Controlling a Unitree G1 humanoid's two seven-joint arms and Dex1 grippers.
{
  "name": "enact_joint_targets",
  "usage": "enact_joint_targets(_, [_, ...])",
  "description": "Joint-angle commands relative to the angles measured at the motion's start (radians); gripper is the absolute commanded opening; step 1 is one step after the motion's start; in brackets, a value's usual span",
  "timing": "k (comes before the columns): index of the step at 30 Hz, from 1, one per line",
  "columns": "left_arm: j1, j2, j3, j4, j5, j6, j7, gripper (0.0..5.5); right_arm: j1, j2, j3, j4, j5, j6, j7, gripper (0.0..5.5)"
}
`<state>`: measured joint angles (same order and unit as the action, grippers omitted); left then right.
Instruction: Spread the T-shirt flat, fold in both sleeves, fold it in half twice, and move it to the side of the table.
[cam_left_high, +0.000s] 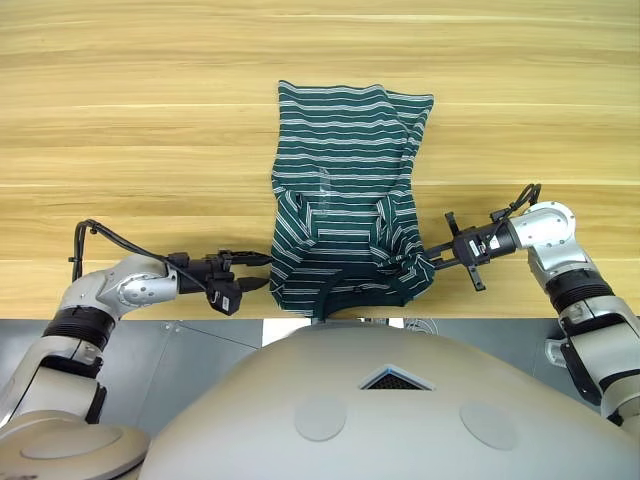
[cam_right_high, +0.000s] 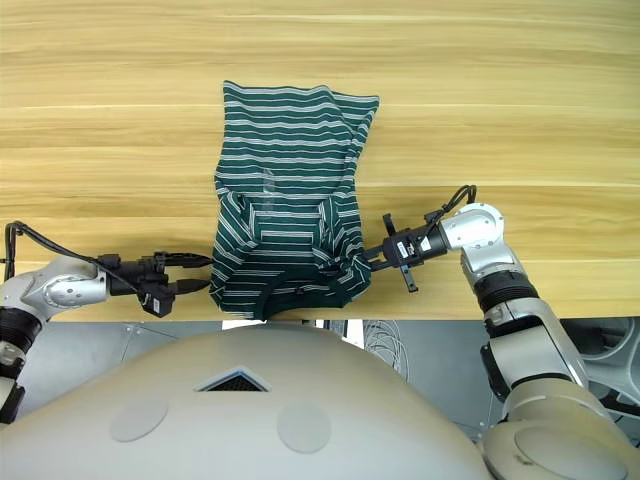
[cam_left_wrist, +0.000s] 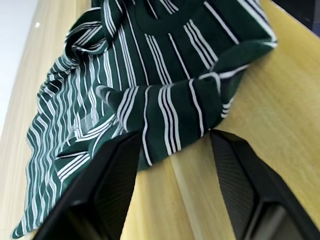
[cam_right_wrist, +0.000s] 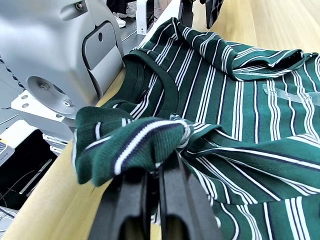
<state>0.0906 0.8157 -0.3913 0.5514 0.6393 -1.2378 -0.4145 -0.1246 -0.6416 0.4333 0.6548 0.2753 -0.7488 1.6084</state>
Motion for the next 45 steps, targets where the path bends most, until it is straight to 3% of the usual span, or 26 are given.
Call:
enact_joint_targets(1, [-0.005,-0.031,-0.056,0.034,0.025,0.013,0.004,2.43,-0.018,0.011,-0.015,-0.010,-0.006,0.001,0.001,0.03])
enact_joint_targets(9, [-0.027,-0.072,-0.126,0.076,-0.001,0.019,0.015,2.43,-0.025,0.024,-0.024,-0.004,-0.015,-0.005,-0.001,0.03])
enact_joint_targets(23, [-0.068,-0.075,-0.206,0.172,-0.085,0.018,-0.037,0.00,-0.037,0.043,-0.042,0.011,-0.020,-0.017,-0.002,0.02])
enact_joint_targets(29, [-0.053,-0.035,-0.256,0.088,-0.367,0.033,-0.167,0.00,-0.026,0.011,-0.008,-0.029,0.025,0.026,0.004,0.02])
enact_joint_targets(33, [0.014,0.123,-0.260,-0.182,-0.726,0.145,-0.289,0.00,0.028,-0.148,0.098,-0.190,0.177,0.151,0.006,0.02])
enact_joint_targets(37, [0.099,0.237,-0.211,-0.392,-0.881,0.243,-0.344,0.00,0.058,-0.227,0.138,-0.260,0.264,0.193,0.006,0.02])
enact_joint_targets(41, [0.116,0.211,-0.185,-0.440,-0.883,0.308,-0.396,0.00,0.039,-0.255,0.166,-0.272,0.304,0.210,0.006,0.02])
enact_joint_targets(45, [0.011,0.118,-0.182,-0.410,-0.890,0.377,-0.494,0.00,-0.036,-0.241,0.179,-0.229,0.375,0.259,0.006,0.02])
